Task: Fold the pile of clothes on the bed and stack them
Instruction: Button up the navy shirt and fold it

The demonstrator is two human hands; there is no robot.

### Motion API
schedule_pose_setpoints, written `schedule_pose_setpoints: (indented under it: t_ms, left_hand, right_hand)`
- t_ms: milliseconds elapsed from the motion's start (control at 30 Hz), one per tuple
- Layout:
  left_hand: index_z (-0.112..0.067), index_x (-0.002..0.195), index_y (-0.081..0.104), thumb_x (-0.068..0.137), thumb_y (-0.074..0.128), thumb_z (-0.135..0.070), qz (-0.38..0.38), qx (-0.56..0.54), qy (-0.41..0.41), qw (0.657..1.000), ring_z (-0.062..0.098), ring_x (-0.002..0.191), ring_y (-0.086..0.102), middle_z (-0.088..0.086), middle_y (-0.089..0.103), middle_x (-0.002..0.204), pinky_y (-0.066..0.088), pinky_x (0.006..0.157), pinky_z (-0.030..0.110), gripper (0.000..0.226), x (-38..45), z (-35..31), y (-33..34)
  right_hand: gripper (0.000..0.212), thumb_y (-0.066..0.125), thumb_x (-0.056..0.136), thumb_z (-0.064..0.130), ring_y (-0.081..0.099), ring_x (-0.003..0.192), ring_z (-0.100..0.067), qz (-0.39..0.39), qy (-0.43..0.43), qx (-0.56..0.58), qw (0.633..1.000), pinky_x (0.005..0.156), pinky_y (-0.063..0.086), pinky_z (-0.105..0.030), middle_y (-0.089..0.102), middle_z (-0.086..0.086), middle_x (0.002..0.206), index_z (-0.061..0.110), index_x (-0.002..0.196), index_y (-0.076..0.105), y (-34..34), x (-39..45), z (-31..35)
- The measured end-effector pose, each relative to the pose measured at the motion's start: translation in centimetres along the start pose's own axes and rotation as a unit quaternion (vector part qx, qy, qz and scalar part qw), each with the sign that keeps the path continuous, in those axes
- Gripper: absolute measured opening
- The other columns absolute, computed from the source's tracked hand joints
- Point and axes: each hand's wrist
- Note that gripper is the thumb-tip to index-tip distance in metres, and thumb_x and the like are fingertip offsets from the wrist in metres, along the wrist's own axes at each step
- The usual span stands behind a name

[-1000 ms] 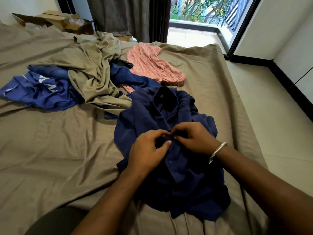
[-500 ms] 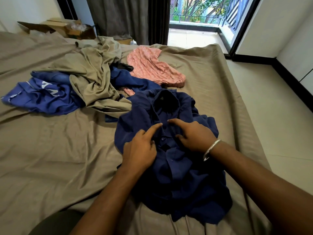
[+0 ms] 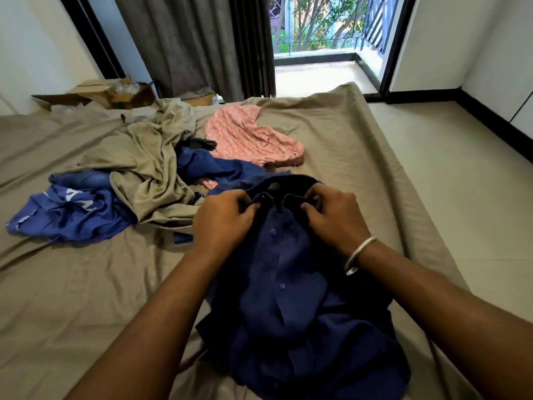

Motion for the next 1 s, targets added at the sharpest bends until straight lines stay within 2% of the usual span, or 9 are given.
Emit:
schedule_pose_setpoints:
  t_ms: [167, 233, 300, 367, 567, 733, 867, 933, 1000]
  left_hand:
    - [-0.021, 0.095, 0.071, 0.085, 0.068, -0.038, 0.003, -0.001, -0.025, 1.0, 0.031, 0.092, 0.066, 0.007, 0.073, 0.091, 0.053, 0.074, 0.039, 0.02, 2.3, -0.8, 1.3]
    - [-0.021, 0.115, 0.066, 0.088, 0.067, -0.032, 0.047, -0.045, -0.055, 0.996, 0.03, 0.1, 0.066, 0.01, 0.073, 0.102, 0.054, 0.083, 0.04, 0.03, 2.5, -0.8, 2.3]
    - [-0.022, 0.134, 0.054, 0.091, 0.064, -0.024, 0.083, -0.103, -0.073, 0.988, 0.029, 0.109, 0.064, 0.012, 0.07, 0.114, 0.051, 0.092, 0.038, 0.044, 1.8, -0.9, 2.9]
    - [-0.02, 0.139, 0.049, 0.093, 0.062, -0.017, 0.091, -0.154, -0.067, 0.982, 0.022, 0.111, 0.063, 0.007, 0.068, 0.118, 0.047, 0.096, 0.031, 0.048, -0.1, -1.0, 2.9]
    - [-0.02, 0.11, 0.07, 0.091, 0.065, -0.021, 0.029, -0.168, -0.055, 0.984, 0.007, 0.098, 0.063, -0.007, 0.069, 0.104, 0.05, 0.088, 0.024, 0.019, -5.7, 0.5, 3.8]
    - [-0.026, 0.112, 0.068, 0.09, 0.064, -0.036, 0.1, -0.127, -0.073, 0.984, 0.012, 0.095, 0.061, -0.008, 0.063, 0.103, 0.051, 0.084, 0.032, 0.024, -5.3, 1.6, 5.6]
    - [-0.03, 0.104, 0.071, 0.092, 0.063, -0.033, 0.074, -0.152, -0.05, 0.984, 0.01, 0.093, 0.063, -0.01, 0.066, 0.101, 0.054, 0.08, 0.035, 0.015, -4.6, 2.3, 6.3]
    - [-0.032, 0.103, 0.069, 0.093, 0.06, -0.036, 0.083, -0.164, -0.026, 0.983, 0.01, 0.092, 0.064, -0.01, 0.069, 0.099, 0.055, 0.077, 0.038, 0.015, -4.5, 2.4, 6.9]
    - [-0.034, 0.102, 0.066, 0.093, 0.053, -0.043, 0.093, -0.174, -0.026, 0.98, 0.011, 0.088, 0.064, -0.009, 0.07, 0.094, 0.054, 0.074, 0.041, 0.018, -4.5, 2.4, 7.6]
  right_hand:
    - [0.011, 0.065, 0.088, 0.015, 0.064, 0.064, -0.008, -0.041, 0.041, 0.083, 0.995, 0.072, 0.054, -0.033, 0.065, 0.01, 0.066, 0.019, 0.098, 0.065, 0.6, 0.0, 0.6]
    - [0.031, 0.067, 0.088, 0.013, 0.065, 0.085, -0.007, 0.002, 0.047, 0.114, 0.992, 0.084, 0.052, -0.023, 0.068, 0.008, 0.09, 0.018, 0.118, 0.062, 0.8, -0.1, 0.7]
    - [0.065, 0.07, 0.087, 0.015, 0.06, 0.106, -0.005, 0.08, 0.043, 0.14, 0.986, 0.093, 0.045, -0.015, 0.061, 0.008, 0.114, 0.019, 0.145, 0.04, 1.2, -0.4, 0.5]
    - [0.082, 0.073, 0.085, 0.017, 0.059, 0.114, -0.008, 0.132, 0.021, 0.127, 0.983, 0.099, 0.045, -0.019, 0.057, 0.007, 0.124, 0.022, 0.153, 0.026, 1.8, -0.9, -0.1]
    - [0.057, 0.068, 0.087, 0.031, 0.055, 0.119, -0.014, 0.138, -0.096, -0.004, 0.986, 0.095, 0.051, -0.034, 0.057, 0.005, 0.131, 0.029, 0.14, 0.046, 2.6, -2.1, -1.3]
    - [0.049, 0.062, 0.091, 0.024, 0.055, 0.12, -0.01, 0.114, -0.137, -0.031, 0.984, 0.087, 0.055, -0.034, 0.052, 0.013, 0.139, 0.031, 0.138, 0.051, 3.0, -3.0, -1.4]
    - [0.066, 0.061, 0.093, 0.02, 0.052, 0.113, -0.012, 0.145, -0.203, -0.089, 0.964, 0.082, 0.052, -0.024, 0.021, 0.022, 0.158, 0.041, 0.149, 0.032, 3.5, -3.0, -1.2]
    - [0.069, 0.059, 0.094, 0.022, 0.052, 0.109, -0.012, 0.178, -0.199, -0.098, 0.959, 0.087, 0.052, -0.028, 0.03, 0.023, 0.153, 0.046, 0.149, 0.026, 3.6, -2.5, -1.0]
    - [0.048, 0.06, 0.093, 0.025, 0.057, 0.104, -0.011, 0.176, -0.191, -0.054, 0.964, 0.082, 0.054, -0.034, 0.051, 0.018, 0.13, 0.041, 0.137, 0.048, 3.5, -2.0, -1.2]
Point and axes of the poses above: each hand's wrist, its own x-axis towards the middle knuckle, its own y-axis out of the palm, z = x × y
